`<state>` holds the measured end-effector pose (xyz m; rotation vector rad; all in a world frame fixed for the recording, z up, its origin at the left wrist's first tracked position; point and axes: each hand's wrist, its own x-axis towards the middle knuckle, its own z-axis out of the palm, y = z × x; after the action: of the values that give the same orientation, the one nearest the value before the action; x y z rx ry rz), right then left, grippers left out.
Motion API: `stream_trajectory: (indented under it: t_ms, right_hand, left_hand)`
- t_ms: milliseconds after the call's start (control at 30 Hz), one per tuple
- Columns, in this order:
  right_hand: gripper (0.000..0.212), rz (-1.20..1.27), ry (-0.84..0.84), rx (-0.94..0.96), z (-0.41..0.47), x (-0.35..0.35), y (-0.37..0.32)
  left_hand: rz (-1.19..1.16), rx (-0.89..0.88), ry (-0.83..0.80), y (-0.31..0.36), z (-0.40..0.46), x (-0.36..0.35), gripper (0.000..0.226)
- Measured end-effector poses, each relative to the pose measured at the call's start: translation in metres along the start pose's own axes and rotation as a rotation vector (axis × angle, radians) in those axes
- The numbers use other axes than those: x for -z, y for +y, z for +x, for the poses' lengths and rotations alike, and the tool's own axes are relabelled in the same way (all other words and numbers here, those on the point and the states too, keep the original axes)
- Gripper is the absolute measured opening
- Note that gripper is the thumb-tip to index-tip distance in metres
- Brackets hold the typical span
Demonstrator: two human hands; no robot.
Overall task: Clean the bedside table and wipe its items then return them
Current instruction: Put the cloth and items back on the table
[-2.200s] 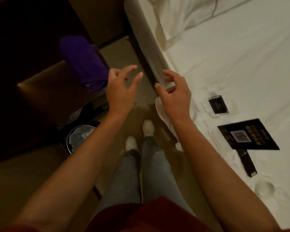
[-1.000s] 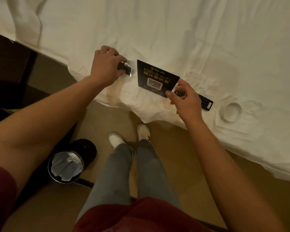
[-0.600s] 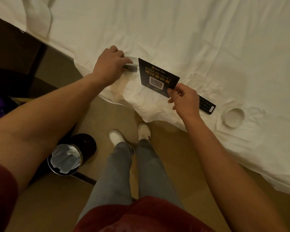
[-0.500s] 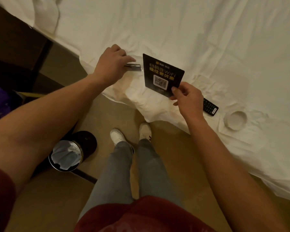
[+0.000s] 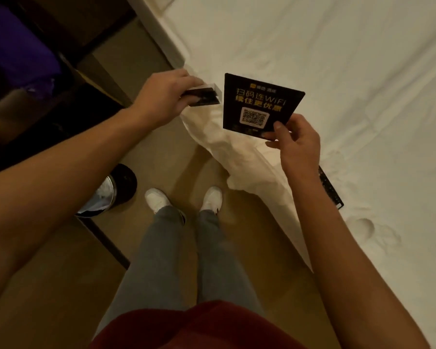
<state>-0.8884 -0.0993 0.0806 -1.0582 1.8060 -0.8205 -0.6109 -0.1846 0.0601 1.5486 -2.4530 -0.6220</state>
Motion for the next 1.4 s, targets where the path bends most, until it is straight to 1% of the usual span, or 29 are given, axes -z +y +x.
stream_trajectory:
  t_ms: [133, 300, 467, 633, 700, 833, 933, 1067, 1267, 1400]
  right_hand:
    - [0.015, -0.021, -0.072, 0.055, -0.002, -0.053, -0.026]
    - [0.016, -0.049, -0.128, 0.120, -0.014, -0.124, -0.062]
    - [0.016, 0.007, -0.191, 0.160, -0.021, -0.204, -0.100]
    - [0.017, 0.073, -0.268, 0.190, -0.038, -0.287, -0.138]
    - [0.015, 0.105, -0.303, 0.204, -0.043, -0.314, -0.152]
    - [0.015, 0.064, -0.341, 0.247, -0.041, -0.357, -0.177]
    - [0.015, 0.018, -0.395, 0.270, -0.034, -0.391, -0.191]
    - [0.017, -0.022, -0.457, 0.277, -0.024, -0.441, -0.210]
    - [0.014, -0.066, -0.590, 0.291, -0.009, -0.509, -0.248]
    - [0.017, -0.117, -0.662, 0.316, 0.004, -0.543, -0.271]
  left_hand:
    - [-0.050, 0.087, 0.061, -0.038, -0.039, 0.017, 0.033]
    - [-0.046, 0.247, 0.137, -0.097, -0.091, 0.043, 0.037]
    - [-0.063, 0.386, 0.170, -0.161, -0.144, 0.081, 0.039]
    - [-0.031, 0.444, 0.219, -0.218, -0.188, 0.119, 0.038]
    - [-0.019, 0.471, 0.246, -0.239, -0.205, 0.134, 0.038]
    - [0.015, 0.551, 0.255, -0.279, -0.236, 0.158, 0.038]
    - [0.041, 0.629, 0.258, -0.309, -0.255, 0.167, 0.040]
    - [0.054, 0.713, 0.221, -0.342, -0.262, 0.178, 0.041]
    - [0.078, 0.818, 0.249, -0.382, -0.277, 0.204, 0.040]
    - [0.076, 0.891, 0.272, -0.406, -0.294, 0.224, 0.039]
